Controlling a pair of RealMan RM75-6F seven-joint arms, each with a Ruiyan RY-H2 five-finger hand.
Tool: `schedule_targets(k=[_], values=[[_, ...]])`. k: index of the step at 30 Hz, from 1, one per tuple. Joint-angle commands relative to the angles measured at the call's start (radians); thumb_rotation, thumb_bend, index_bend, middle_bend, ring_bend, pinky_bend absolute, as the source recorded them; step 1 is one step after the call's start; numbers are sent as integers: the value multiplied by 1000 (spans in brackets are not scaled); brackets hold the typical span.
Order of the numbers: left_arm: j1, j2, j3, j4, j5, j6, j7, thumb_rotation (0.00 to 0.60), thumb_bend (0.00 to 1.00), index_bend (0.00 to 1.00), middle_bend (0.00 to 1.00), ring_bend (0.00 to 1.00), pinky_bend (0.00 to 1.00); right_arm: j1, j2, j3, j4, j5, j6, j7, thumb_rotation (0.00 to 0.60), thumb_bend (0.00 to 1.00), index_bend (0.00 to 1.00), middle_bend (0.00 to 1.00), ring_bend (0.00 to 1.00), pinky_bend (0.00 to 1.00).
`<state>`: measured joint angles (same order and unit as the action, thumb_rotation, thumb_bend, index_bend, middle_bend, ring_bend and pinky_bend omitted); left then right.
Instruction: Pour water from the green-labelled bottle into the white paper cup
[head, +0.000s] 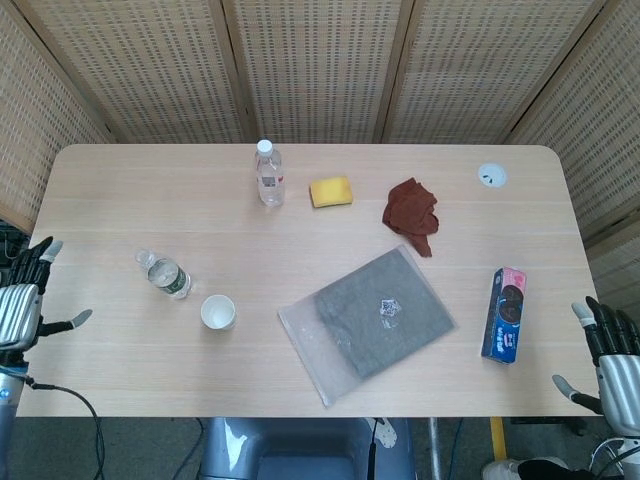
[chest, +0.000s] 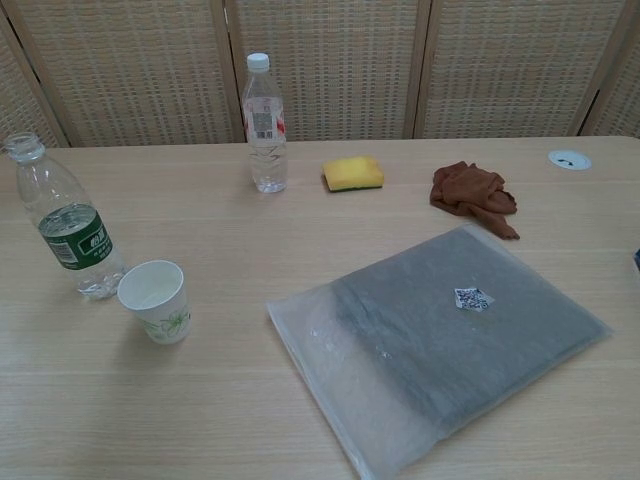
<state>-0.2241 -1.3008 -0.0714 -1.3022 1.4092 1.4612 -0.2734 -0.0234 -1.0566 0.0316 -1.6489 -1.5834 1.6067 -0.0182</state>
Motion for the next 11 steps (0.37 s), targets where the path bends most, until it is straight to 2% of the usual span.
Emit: schedule_targets(k=[1,5,11], values=[[114,99,28,-197,-14,121,164,600,17,0,0,0,0,-1,4,3,3,8,-3,5,600,0,0,0,0,0],[136,156,47,-299,-14,120,255,600,59,0,0,0,0,-5,9,5,4,5,7,13,600,0,0,0,0,0],[147,179,55,-340,7,118,268,600,68,0,0,0,0,-11,11,4,1,-2,20,12,600,0,0,0,0,0]])
